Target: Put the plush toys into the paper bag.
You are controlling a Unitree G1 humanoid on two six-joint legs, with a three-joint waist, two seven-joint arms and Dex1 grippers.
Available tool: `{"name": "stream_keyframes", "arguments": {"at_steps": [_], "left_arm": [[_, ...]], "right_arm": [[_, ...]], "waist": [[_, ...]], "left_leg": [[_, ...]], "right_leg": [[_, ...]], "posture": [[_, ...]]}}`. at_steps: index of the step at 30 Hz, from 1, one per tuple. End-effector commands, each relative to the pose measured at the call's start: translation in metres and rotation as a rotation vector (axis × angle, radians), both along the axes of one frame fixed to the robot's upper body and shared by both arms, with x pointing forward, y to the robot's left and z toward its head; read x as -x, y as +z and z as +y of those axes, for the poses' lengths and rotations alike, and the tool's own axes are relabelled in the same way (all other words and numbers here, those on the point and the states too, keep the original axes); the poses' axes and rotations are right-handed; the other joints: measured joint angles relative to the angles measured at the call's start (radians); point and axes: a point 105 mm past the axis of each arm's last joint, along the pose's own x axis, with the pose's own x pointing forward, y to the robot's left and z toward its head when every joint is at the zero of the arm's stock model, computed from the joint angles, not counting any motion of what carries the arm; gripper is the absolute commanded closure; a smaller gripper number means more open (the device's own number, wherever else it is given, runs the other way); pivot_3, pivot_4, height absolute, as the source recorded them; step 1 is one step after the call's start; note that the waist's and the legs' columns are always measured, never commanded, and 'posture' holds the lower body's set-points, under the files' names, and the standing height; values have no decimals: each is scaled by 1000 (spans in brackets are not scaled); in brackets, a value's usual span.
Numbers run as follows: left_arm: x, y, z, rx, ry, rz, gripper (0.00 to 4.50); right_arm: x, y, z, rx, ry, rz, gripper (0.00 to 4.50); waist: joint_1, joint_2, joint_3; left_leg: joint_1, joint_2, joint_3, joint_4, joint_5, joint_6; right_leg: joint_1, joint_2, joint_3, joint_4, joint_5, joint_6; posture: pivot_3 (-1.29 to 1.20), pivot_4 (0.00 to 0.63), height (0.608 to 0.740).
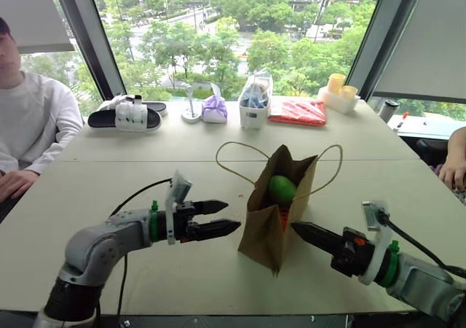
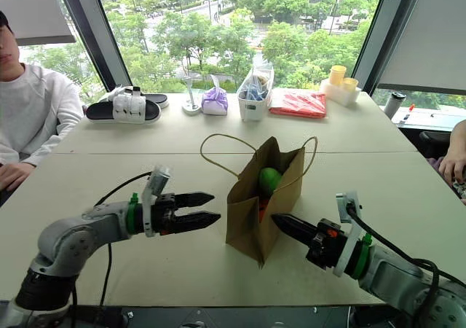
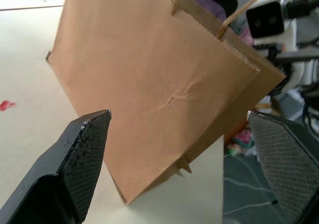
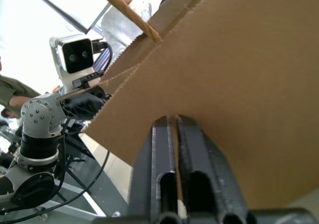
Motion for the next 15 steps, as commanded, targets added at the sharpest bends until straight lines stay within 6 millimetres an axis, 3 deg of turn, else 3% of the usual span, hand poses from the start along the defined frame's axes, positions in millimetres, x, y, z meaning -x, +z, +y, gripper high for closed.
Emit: {"name": "stream_keyframes", "arguments": {"at_steps": [1, 4, 15], "left_arm": [[9, 8, -18, -60, -82, -143, 0], [13, 1, -31, -129, -124, -219, 0], [11, 11, -57, -69, -91, -259, 0]], "right_arm": [[-2, 5, 9, -23, 23, -21, 4458], [-7, 5, 17, -36, 23, -20, 4458], [-15, 5, 25, -47, -13, -24, 4458]], "waist": [[-2, 0, 0], [-5, 0, 0], [-3, 0, 0]], "left_leg": [[0, 0, 0, 0, 0, 0], [0, 0, 0, -2, 0, 0], [0, -1, -1, -2, 0, 0]], "right_leg": [[0, 0, 0, 0, 0, 0], [-1, 0, 0, 0, 0, 0], [-1, 0, 0, 0, 0, 0]], "posture": [[0, 150, 740], [0, 150, 740], [0, 150, 740]]}}
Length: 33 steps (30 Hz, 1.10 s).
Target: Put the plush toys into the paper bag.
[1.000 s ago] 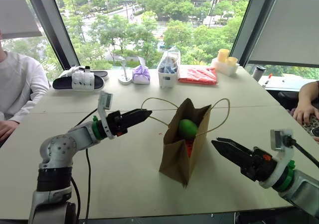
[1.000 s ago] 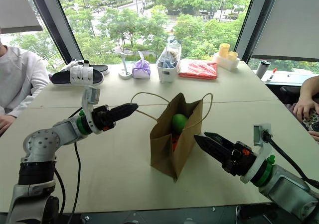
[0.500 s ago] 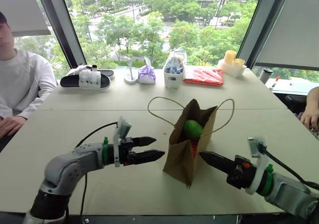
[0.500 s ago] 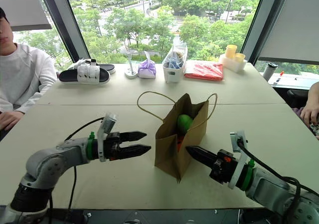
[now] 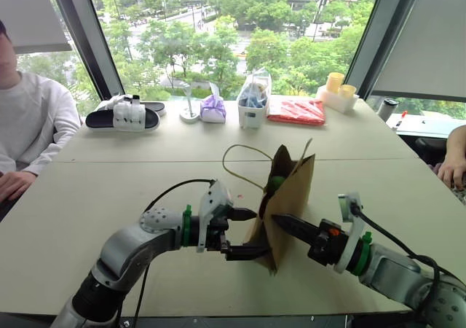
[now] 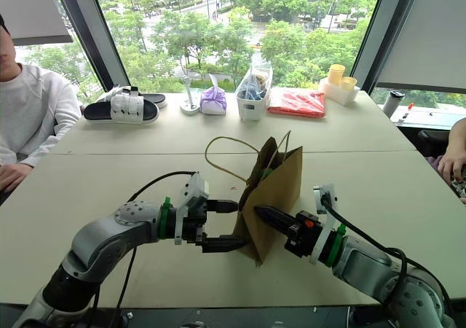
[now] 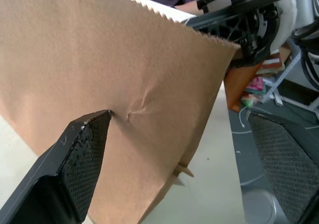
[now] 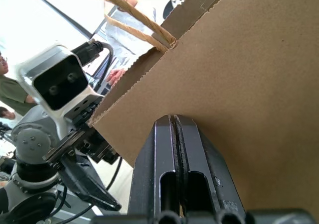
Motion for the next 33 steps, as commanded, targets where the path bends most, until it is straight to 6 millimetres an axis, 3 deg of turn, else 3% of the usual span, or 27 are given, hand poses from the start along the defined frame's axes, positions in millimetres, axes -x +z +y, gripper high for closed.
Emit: {"name": "stream_keyframes", "arguments": {"at_steps": [1, 5, 9, 12, 19, 20, 25, 28, 33], "left_arm": [[-4, 17, -13, 22, 22, -89, 0], [-17, 17, -22, -1, 84, -138, 0], [-16, 17, -28, 8, 73, -131, 0], [-14, 15, -28, 8, 71, -127, 841], [-16, 9, -23, -13, 77, -126, 4205], [-17, 8, -23, -15, 80, -125, 4475], [-30, 9, -23, -26, 116, -171, 4475], [-40, 31, -21, 38, 66, -277, 4475], [-46, 58, -8, 15, -181, -406, 4475]], "right_arm": [[1, 7, 1, -10, 2, -30, 4458], [1, 8, 0, -10, 2, -34, 4458], [3, 10, 0, -18, 9, -37, 4458], [4, 12, 0, -23, 10, -41, 4500], [5, 26, -9, -85, 0, -66, 4500], [7, 28, -11, -95, 5, -69, 4500], [16, 36, -24, -130, 8, -74, 4500], [20, 34, -30, -129, 3, -67, 4500], [20, 27, -40, -121, -24, -46, 4500]], "waist": [[0, 0, 0], [-1, 0, 0], [-2, 0, 0], [-1, 0, 0], [-2, 0, 0], [-1, 0, 0], [2, 0, 0], [1, 0, 0], [-2, 0, 0]], "left_leg": [[0, 0, 0, 0, 0, 0], [0, 0, 1, 0, 0, 0], [0, 0, 2, 0, 0, 0], [0, 0, 1, 0, 0, 0], [1, 0, 1, 0, 0, 0], [1, 0, 1, 0, 0, 0], [0, 0, 1, 1, 0, 0], [0, 0, 1, 1, 0, 0], [0, 0, 2, 2, 0, 0]], "right_leg": [[0, 0, 0, 0, 0, 0], [0, 0, -1, 0, 0, 1], [0, 1, -1, 1, 1, 3], [0, 1, -2, 1, 1, 3], [1, 1, -2, 1, 1, 3], [1, 1, -2, 1, 1, 3], [2, 1, -2, 1, 1, 3], [2, 1, -2, 1, 1, 2], [1, 2, -3, 1, 0, 1]], "posture": [[0, 150, 740], [0, 150, 740], [0, 150, 740], [0, 150, 740], [0, 150, 740], [0, 150, 740], [0, 150, 740], [0, 150, 740], [0, 150, 740]]}}
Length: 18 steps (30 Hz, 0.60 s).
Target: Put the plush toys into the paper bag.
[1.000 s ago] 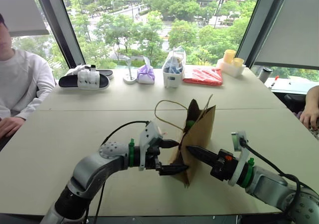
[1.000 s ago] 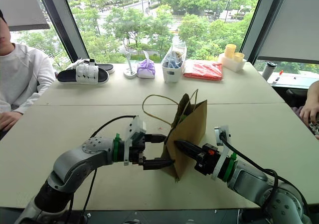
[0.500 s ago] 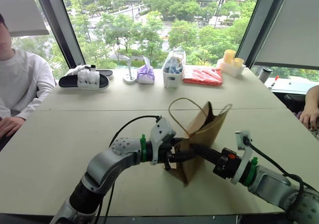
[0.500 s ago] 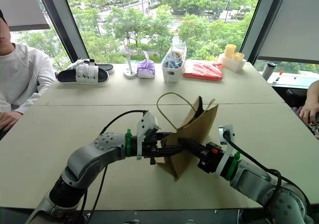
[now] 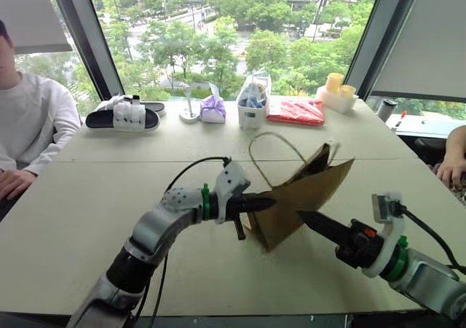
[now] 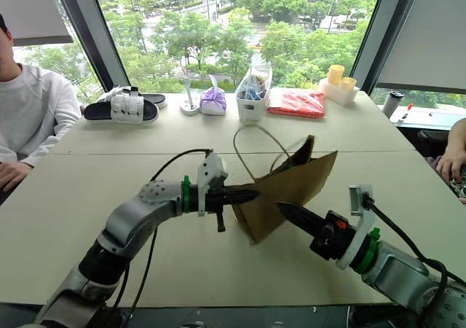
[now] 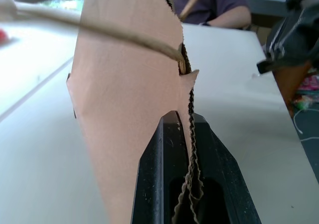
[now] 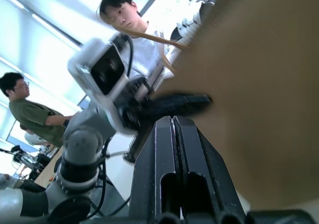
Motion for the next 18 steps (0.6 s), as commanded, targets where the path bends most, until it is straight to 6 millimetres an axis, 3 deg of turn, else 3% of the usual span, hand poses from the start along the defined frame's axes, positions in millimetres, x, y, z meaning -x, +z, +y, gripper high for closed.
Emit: {"name": "stream_keyframes", "arguments": {"at_steps": [1, 11, 14, 18], "left_arm": [[-8, 22, 11, -24, -120, -114, 4475], [-57, 10, 25, -231, -274, 20, 4475], [-65, 4, 24, -307, -273, 24, 3625], [-71, 3, 23, -337, -262, -17, 1711]], "right_arm": [[1, 7, -7, -5, -10, -35, 4500], [6, -6, -11, -11, -73, -12, 4500], [8, -8, -8, -22, -92, -12, 4500], [8, -9, -6, -20, -93, -15, 4500]], "waist": [[-1, 0, 0], [-1, -1, 1], [-1, -2, 1], [-4, -3, 1]], "left_leg": [[0, 0, 0, 0, 0, 0], [0, 0, 0, 0, -1, 2], [-1, 0, -2, 0, -1, 2], [0, 0, -1, 0, -1, 2]], "right_leg": [[0, 0, 0, 0, 0, 0], [0, 0, -1, 0, 2, 4], [0, 1, -3, 0, 2, 4], [1, 0, -2, 0, 2, 5]], "posture": [[0, 150, 740], [0, 150, 740], [0, 150, 740], [0, 150, 740]]}}
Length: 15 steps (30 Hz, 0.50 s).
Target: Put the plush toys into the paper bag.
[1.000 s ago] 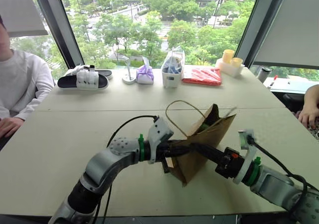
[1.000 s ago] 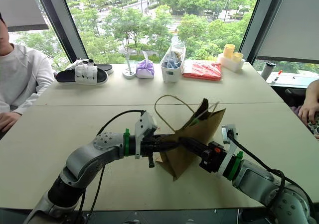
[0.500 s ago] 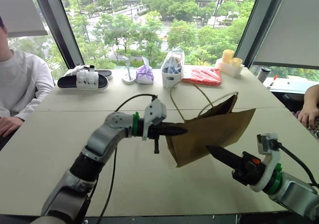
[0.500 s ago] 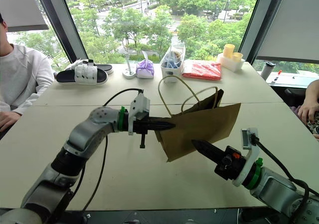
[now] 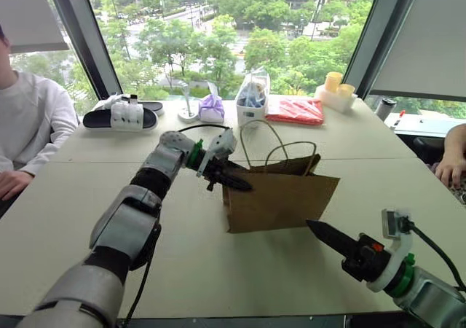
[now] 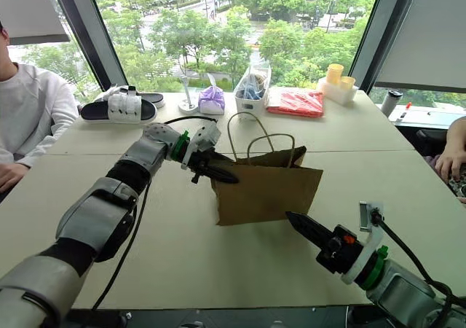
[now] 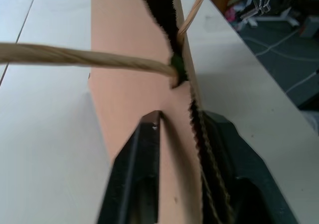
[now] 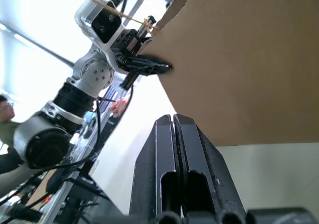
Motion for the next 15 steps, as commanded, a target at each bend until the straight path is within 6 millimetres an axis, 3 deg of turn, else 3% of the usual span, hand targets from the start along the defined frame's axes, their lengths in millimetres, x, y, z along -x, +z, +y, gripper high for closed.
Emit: {"name": "stream_keyframes", "arguments": {"at_steps": [1, 2, 3, 4, 9, 15], "left_arm": [[-4, 9, 0, 4, -11, -64, 1124], [-5, 11, 0, 22, -6, -70, 797], [-8, 13, 1, 23, 22, -90, 166], [-12, 12, 8, 6, 53, -96, 75], [-7, 23, 51, 116, 144, -39, 75], [35, 11, 94, 280, 406, 108, 75]], "right_arm": [[2, 8, 5, 5, 11, -47, 4500], [1, 8, 6, 6, 12, -47, 4500], [1, 8, 6, 10, 17, -47, 4500], [1, 7, 7, 20, 26, -45, 4500], [3, 8, 9, 32, 59, -41, 4500], [0, 6, 8, 48, 89, -32, 4500]], "waist": [[0, 0, 0], [0, 0, 0], [0, 0, 0], [0, 0, 0], [-16, 1, 0], [-27, 3, -1]], "left_leg": [[0, 0, 0, 0, 0, 0], [0, 0, 0, 0, 0, 0], [0, 0, -1, 0, 0, 0], [0, 0, -1, 0, 0, 0], [0, 1, -1, 0, 0, 0], [1, 5, -5, -2, 0, 0]], "right_leg": [[0, 0, 0, 0, 0, 0], [-1, 0, 0, 1, 0, 0], [-1, 0, 0, 1, 0, 0], [-1, 0, 0, 2, 0, 0], [-2, 0, 0, 3, 0, 0], [-4, 1, 3, 4, 0, 0]], "posture": [[0, 150, 740], [0, 150, 740], [0, 150, 740], [0, 150, 740], [0, 150, 740], [0, 150, 740]]}}
